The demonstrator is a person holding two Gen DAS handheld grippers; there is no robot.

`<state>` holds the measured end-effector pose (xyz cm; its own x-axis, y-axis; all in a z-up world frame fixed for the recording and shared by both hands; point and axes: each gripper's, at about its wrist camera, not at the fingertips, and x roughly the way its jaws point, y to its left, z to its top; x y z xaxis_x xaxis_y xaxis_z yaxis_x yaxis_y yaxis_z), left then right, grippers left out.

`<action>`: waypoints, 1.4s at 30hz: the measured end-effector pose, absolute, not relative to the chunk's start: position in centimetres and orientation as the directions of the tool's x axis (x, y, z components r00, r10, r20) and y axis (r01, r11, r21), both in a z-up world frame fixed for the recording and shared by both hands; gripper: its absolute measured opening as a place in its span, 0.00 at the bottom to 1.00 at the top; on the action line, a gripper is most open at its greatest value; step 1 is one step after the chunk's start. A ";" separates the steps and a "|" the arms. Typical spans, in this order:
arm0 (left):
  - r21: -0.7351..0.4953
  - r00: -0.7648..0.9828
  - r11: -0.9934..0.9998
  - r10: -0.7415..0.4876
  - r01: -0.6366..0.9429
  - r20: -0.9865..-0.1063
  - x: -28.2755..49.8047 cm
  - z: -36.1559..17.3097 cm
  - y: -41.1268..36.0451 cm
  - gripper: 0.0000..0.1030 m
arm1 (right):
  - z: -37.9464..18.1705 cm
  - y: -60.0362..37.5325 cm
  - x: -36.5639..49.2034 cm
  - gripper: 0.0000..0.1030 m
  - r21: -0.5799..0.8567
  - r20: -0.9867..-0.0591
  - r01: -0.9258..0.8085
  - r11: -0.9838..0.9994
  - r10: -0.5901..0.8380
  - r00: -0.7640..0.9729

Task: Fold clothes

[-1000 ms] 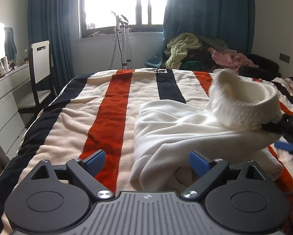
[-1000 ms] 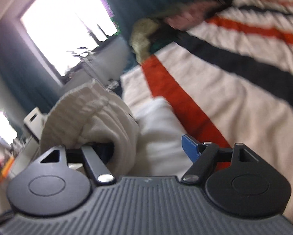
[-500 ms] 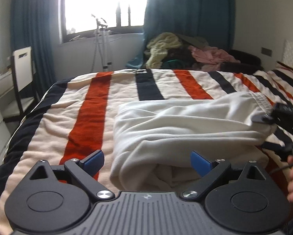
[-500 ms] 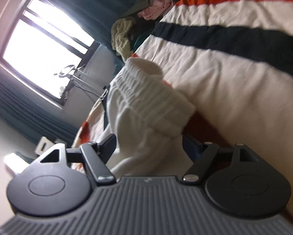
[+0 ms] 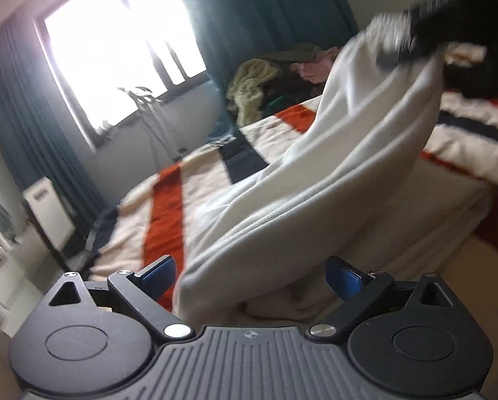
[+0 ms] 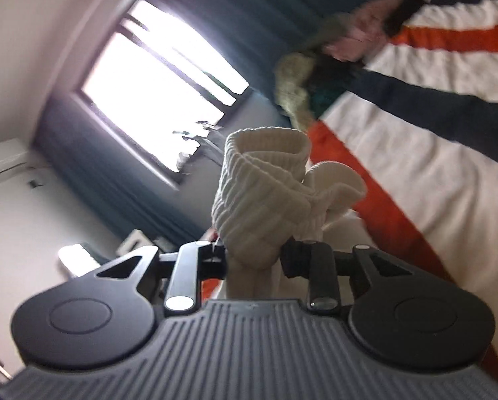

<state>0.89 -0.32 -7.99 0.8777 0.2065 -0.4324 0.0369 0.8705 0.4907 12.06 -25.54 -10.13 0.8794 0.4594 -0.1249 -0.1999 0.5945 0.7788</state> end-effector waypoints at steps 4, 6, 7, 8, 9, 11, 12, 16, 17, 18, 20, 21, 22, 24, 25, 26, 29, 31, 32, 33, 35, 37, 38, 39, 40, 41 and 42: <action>0.473 0.860 0.874 0.324 -0.113 -0.393 2.3 -8.2 0.5 0.94 | -10.8 -26.4 11.6 0.30 0.812 -0.135 -0.165 0.560 0.456 0.880; 0.413 0.845 0.894 0.352 -0.176 -0.403 2.3 -7.7 1.9 0.95 | -11.6 -26.8 11.4 0.30 0.819 -0.183 -0.108 0.564 0.435 0.881; 0.370 0.836 0.906 0.359 -0.205 -0.416 2.1 -7.4 2.7 0.95 | -12.0 -27.0 11.2 0.31 0.818 -0.216 -0.071 0.570 0.420 0.881; 0.327 0.825 0.917 0.362 -0.230 -0.434 2.0 -7.1 3.4 0.95 | -12.3 -27.1 11.1 0.32 0.810 -0.252 -0.037 0.585 0.406 0.878; 0.293 0.815 0.923 0.364 -0.249 -0.451 1.8 -7.0 4.1 0.95 | -12.5 -27.0 11.0 0.33 0.794 -0.291 -0.008 0.608 0.391 0.873; 0.239 0.792 0.927 0.372 -0.289 -0.484 1.4 -7.0 5.1 0.96 | -13.1 -26.8 10.9 0.38 0.757 -0.365 0.048 0.652 0.360 0.858; 0.209 0.783 0.930 0.367 -0.302 -0.503 1.4 -6.9 5.6 0.96 | -13.4 -26.7 10.7 0.40 0.742 -0.397 0.073 0.667 0.348 0.849; 0.093 0.740 0.933 0.335 -0.348 -0.583 1.5 -7.1 8.2 0.96 | -15.4 -27.1 10.6 0.76 0.721 -0.489 0.180 0.669 0.307 0.816; 0.068 0.731 0.931 0.325 -0.358 -0.600 1.5 -7.2 8.8 0.96 | -15.8 -27.3 10.5 0.77 0.739 -0.488 0.187 0.647 0.323 0.811; 0.043 0.722 0.929 0.315 -0.368 -0.617 1.6 -7.3 9.4 0.97 | -16.2 -27.6 10.5 0.77 0.757 -0.486 0.194 0.624 0.339 0.805; -0.017 0.694 0.919 0.284 -0.393 -0.662 1.8 -7.9 10.7 0.98 | -16.9 -27.7 10.5 0.77 0.784 -0.485 0.203 0.586 0.375 0.790; -0.046 0.684 0.913 0.269 -0.405 -0.678 1.8 -8.1 11.3 0.98 | -17.2 -27.7 10.5 0.78 0.796 -0.483 0.206 0.568 0.393 0.782; -0.074 0.677 0.906 0.254 -0.417 -0.691 1.7 -8.3 11.8 0.99 | -17.4 -27.7 10.6 0.78 0.806 -0.481 0.207 0.555 0.409 0.776; -0.130 0.662 0.888 0.223 -0.440 -0.716 1.7 -8.8 12.8 1.00 | -17.8 -27.5 10.8 0.80 0.820 -0.472 0.200 0.536 0.436 0.766; -0.157 0.654 0.878 0.207 -0.452 -0.727 1.6 -9.0 13.4 1.00 | -17.9 -27.4 10.9 0.81 0.824 -0.468 0.193 0.532 0.449 0.761; -0.167 0.652 0.874 0.201 -0.457 -0.731 1.7 -9.1 13.5 1.00 | -17.9 -27.2 11.0 0.81 0.827 -0.465 0.183 0.532 0.462 0.755; -0.183 0.650 0.866 0.195 -0.466 -0.734 1.7 -9.2 13.9 1.00 | -17.9 -26.6 11.4 0.82 0.833 -0.455 0.152 0.532 0.501 0.737; -0.204 0.645 0.851 0.190 -0.484 -0.740 1.7 -9.2 14.4 1.00 | -17.8 -26.2 11.5 0.83 0.840 -0.439 0.125 0.529 0.525 0.729; -0.219 0.642 0.840 0.185 -0.496 -0.744 1.7 -9.3 14.7 1.00 | -17.5 -26.1 11.4 0.84 0.847 -0.417 0.101 0.522 0.535 0.734; -0.235 0.639 0.829 0.179 -0.508 -0.748 1.7 -9.4 15.0 1.00 | -17.3 -26.1 11.2 0.84 0.856 -0.397 0.086 0.509 0.543 0.739; -0.248 0.639 0.820 0.177 -0.517 -0.748 1.6 -9.4 15.2 1.00 | -17.3 -26.3 11.1 0.84 0.879 -0.360 0.073 0.471 0.555 0.750; -0.241 0.641 0.825 0.179 -0.512 -0.746 1.6 -9.2 14.9 1.00 | -17.3 -25.8 11.4 0.82 0.854 -0.405 0.090 0.513 0.545 0.734; -0.243 0.640 0.824 0.176 -0.511 -0.748 1.6 -9.2 14.9 1.00 | -17.5 -25.4 11.8 0.82 0.827 -0.449 0.104 0.552 0.539 0.713; -0.247 0.639 0.823 0.172 -0.512 -0.750 1.6 -9.2 14.9 1.00 | -17.6 -24.9 12.0 0.82 0.804 -0.482 0.110 0.585 0.532 0.696; -0.251 0.638 0.821 0.168 -0.512 -0.752 1.6 -9.1 14.9 1.00 | -17.5 -24.5 12.2 0.81 0.786 -0.499 0.107 0.608 0.523 0.691; -0.255 0.634 0.821 0.158 -0.510 -0.757 1.7 -9.0 14.9 0.99 | -17.3 -24.4 12.1 0.75 0.775 -0.507 0.105 0.623 0.513 0.693; -0.257 0.630 0.829 0.141 -0.497 -0.764 1.8 -8.8 14.9 0.98 | -17.0 -24.3 12.1 0.70 0.766 -0.511 0.103 0.635 0.503 0.697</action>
